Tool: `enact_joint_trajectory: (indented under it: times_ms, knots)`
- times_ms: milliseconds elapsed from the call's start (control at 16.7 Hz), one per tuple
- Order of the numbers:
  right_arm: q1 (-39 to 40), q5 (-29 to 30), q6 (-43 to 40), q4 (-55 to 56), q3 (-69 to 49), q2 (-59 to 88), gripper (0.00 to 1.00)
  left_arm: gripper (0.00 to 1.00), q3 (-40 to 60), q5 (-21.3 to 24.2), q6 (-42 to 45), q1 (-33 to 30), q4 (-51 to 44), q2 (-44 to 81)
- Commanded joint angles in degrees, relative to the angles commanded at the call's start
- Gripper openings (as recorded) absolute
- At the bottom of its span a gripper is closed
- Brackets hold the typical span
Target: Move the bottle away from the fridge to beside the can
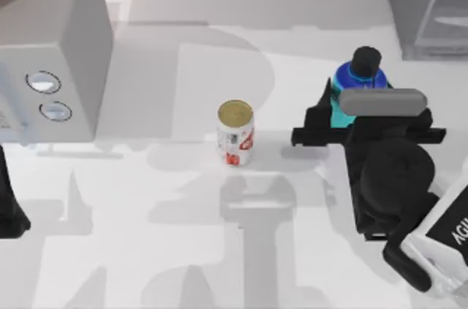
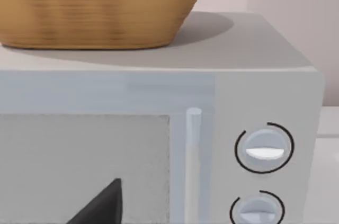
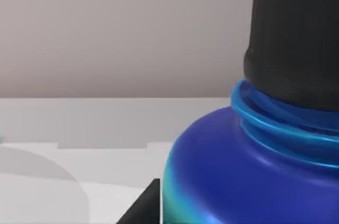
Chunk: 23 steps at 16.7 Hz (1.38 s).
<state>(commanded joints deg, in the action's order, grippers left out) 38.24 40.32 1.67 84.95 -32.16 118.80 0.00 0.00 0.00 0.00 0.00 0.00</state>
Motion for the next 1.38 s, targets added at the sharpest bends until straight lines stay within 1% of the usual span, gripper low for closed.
enact_joint_trajectory:
  times_ms: [180,960,1020,1380]
  knots:
    - [0.04,0.04,-0.03,0.03,0.05,0.03,0.00,1.00,0.00,0.00,0.00,0.00,0.00,0.00]
    - [0.04,0.04,-0.03,0.03,0.05,0.03,0.98,1.00,0.00,0.00,0.00,0.00,0.00,0.00]
    - [0.04,0.04,-0.03,0.03,0.05,0.03,1.00,1.00,0.00,0.00,0.00,0.00,0.00,0.00]
    - [0.04,0.04,-0.03,0.03,0.05,0.03,1.00,1.00,0.00,0.00,0.00,0.00,0.00,0.00]
